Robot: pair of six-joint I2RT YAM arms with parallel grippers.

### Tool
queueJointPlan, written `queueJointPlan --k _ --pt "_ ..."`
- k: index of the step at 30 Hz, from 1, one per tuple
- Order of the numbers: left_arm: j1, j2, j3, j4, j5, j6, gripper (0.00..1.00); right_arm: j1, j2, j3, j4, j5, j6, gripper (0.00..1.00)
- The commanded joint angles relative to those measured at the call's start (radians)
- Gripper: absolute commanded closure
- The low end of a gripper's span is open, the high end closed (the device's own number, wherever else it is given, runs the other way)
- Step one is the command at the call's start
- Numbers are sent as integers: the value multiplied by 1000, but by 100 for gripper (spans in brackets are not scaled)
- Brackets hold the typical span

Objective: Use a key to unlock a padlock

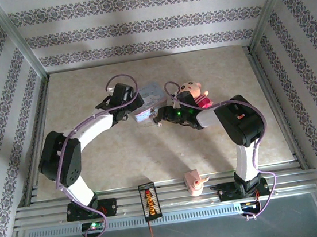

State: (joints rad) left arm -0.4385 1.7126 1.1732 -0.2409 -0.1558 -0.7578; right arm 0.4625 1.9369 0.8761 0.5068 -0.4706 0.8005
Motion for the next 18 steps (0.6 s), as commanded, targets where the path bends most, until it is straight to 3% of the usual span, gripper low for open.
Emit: queueJointPlan --k 1,18 --pt "11 46 47 -89 -69 98 1 15 24 27 -26 -33 -29 56" --pt "42 175 130 -152 -90 123 1 29 69 91 -108 -44 -69 62"
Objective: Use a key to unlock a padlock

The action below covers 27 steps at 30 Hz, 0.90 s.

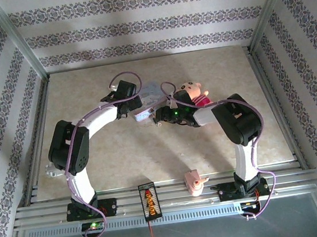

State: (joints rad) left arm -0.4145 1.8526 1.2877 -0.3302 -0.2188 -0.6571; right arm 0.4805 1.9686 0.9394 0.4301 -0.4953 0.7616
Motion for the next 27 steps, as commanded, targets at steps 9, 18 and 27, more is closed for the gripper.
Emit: queueJointPlan --k 9,18,27 --pt "18 38 24 -72 -31 23 1 1 98 88 -88 -32 -71 62" --pt "19 38 21 -73 -27 14 1 3 125 101 -93 -47 -76 66" --pt "19 36 18 -72 -25 10 1 3 131 93 -72 -43 -68 71"
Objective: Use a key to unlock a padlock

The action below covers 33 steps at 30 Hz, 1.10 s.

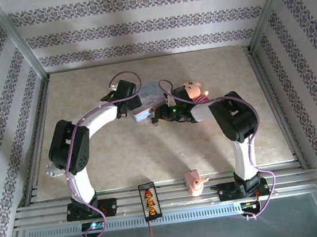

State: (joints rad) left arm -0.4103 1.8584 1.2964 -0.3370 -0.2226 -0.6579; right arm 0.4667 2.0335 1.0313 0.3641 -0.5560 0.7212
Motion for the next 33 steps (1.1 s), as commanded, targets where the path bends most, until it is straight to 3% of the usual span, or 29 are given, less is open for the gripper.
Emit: queueJointPlan --k 1,8,20,33 --pt "15 30 9 -65 -21 11 1 16 70 4 -5 18 -28 71" --pt "14 27 4 -62 -15 4 1 18 86 23 1 16 -22 73" --pt "14 20 -11 -57 -17 -10 1 27 42 -26 76 68 89 100" --pt "15 -5 -40 -70 -63 -34 1 29 -65 -88 76 194 229 100"
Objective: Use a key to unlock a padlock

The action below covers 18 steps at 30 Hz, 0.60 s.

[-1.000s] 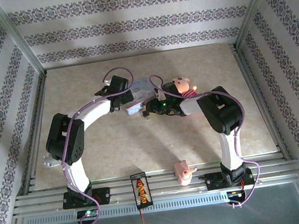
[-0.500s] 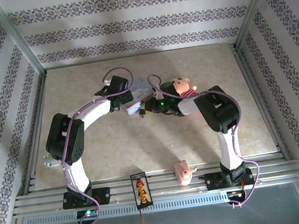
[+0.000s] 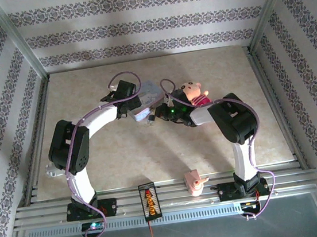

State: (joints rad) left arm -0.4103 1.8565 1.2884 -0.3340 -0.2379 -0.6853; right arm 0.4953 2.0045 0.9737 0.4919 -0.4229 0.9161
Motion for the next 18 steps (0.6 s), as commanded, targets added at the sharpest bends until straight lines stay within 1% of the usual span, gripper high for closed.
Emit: queueJointPlan --k 1,10,18 --pt "15 -2 -33 -73 -48 -8 1 0 -46 -33 -55 70 37 100" --pt "16 -3 -35 -74 -43 -17 1 14 -125 -23 -201 170 24 100" --pt "16 -14 -48 -69 -28 -43 1 20 -112 -12 -196 198 76 100"
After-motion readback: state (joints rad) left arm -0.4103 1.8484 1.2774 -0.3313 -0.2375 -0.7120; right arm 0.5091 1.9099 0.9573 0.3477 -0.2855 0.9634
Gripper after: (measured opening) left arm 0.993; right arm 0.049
